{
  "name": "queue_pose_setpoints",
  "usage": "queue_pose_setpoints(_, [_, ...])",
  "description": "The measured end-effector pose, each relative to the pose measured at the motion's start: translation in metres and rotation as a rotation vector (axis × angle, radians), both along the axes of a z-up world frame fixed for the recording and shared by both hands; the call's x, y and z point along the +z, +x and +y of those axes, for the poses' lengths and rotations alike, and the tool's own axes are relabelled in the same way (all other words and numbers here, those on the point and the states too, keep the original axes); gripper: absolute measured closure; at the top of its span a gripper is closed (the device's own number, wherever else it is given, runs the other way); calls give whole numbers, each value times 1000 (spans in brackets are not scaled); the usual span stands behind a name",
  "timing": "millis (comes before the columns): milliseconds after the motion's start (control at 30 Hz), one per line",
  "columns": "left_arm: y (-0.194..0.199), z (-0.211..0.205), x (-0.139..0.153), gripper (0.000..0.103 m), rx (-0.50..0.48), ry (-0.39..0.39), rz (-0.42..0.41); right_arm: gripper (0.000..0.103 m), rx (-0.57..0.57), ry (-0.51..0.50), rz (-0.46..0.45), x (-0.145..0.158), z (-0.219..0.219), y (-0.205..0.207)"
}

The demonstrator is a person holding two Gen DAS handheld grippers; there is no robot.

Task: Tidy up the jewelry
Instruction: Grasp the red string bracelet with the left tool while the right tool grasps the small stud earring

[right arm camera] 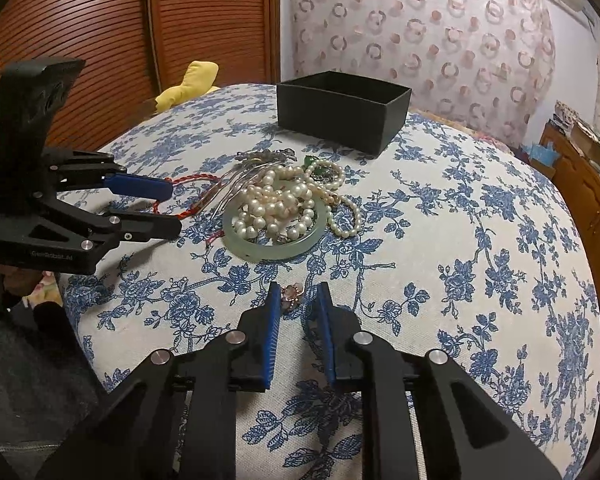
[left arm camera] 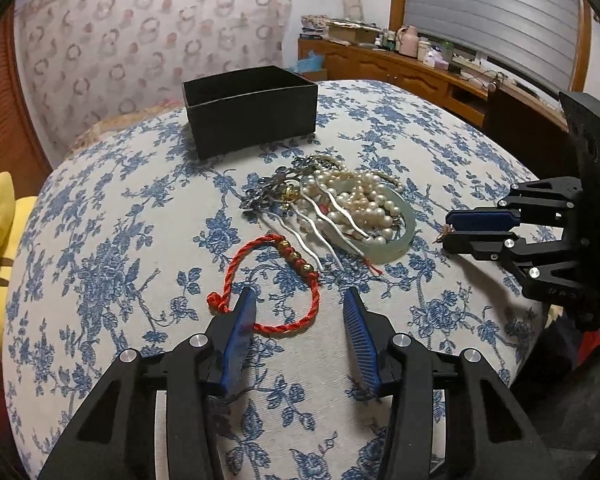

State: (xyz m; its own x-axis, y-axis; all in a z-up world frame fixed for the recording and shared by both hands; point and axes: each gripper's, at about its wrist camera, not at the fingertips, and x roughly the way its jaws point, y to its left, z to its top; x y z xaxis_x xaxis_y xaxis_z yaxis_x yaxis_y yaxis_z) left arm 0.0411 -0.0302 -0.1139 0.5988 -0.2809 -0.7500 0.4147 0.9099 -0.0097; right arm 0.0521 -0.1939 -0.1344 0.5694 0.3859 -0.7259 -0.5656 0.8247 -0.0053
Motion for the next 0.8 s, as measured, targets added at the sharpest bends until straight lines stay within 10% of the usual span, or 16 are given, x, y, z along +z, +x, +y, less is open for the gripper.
queue_pose_setpoints(267, [-1,11,1,98,4,19,1,84,3,-4,0,0,0,0])
queue_pose_setpoints(800, [4,38,25,101,71,-124,-44,96,6,27,-6,3,0,1])
